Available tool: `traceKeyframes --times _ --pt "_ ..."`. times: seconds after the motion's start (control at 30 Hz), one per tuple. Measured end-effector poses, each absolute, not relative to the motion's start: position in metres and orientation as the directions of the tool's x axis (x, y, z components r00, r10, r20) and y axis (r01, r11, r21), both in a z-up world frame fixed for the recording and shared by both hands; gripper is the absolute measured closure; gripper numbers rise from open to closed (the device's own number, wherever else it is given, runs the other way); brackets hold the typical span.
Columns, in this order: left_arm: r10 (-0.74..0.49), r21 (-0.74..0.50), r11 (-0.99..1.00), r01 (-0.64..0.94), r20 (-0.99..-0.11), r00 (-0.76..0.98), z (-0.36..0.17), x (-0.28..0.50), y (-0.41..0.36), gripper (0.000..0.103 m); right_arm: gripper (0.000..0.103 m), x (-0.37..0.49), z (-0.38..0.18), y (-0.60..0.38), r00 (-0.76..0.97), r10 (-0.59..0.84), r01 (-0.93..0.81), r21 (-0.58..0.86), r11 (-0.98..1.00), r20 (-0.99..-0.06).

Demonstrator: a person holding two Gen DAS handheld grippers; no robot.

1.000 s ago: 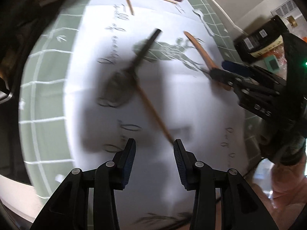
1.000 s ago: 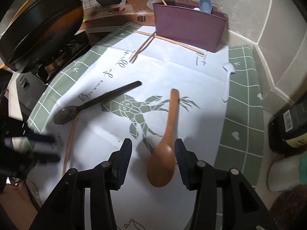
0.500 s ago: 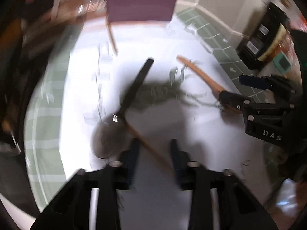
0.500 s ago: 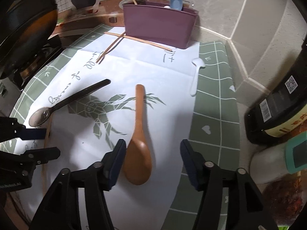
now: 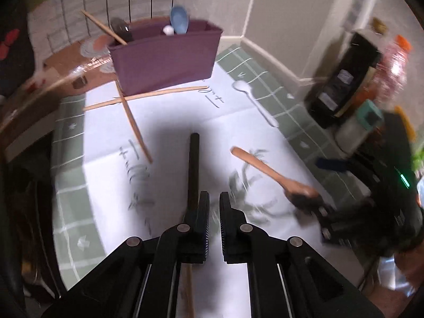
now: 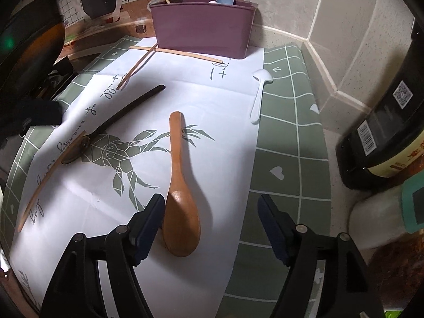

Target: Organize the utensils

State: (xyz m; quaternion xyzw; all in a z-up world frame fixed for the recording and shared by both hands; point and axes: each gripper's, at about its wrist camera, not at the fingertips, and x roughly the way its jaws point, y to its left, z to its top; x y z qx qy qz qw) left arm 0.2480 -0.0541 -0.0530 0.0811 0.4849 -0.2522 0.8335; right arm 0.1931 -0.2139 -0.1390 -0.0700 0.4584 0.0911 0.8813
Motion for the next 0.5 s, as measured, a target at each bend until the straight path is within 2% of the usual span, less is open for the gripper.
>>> traceKeyframes --times 0.07,0.23,0.43,0.5 --pt "-0.332 -0.128 0.856 0.502 -0.880 0.341 -0.064 0.267 -0.066 0.094 0.033 0.192 -0.138 -0.214 0.565 0.100 -0.225 -0.036 0.974 -0.819" --pt "-0.215 -0.005 0.851 0.525 -0.915 0.340 -0.079 0.289 -0.093 0.089 0.033 0.191 -0.138 -0.223 0.567 0.108 -0.210 -0.017 0.977 -0.817" --pt "-0.122 0.059 0.858 0.511 -0.942 0.313 -0.097 0.314 -0.105 0.086 0.033 0.190 -0.139 -0.231 0.566 0.112 -0.198 -0.002 0.980 -0.817" --pt "-0.121 0.054 0.864 0.501 -0.943 0.311 -0.101 0.318 -0.104 0.081 0.033 0.189 -0.139 -0.232 0.566 0.116 -0.200 0.000 0.980 -0.816"
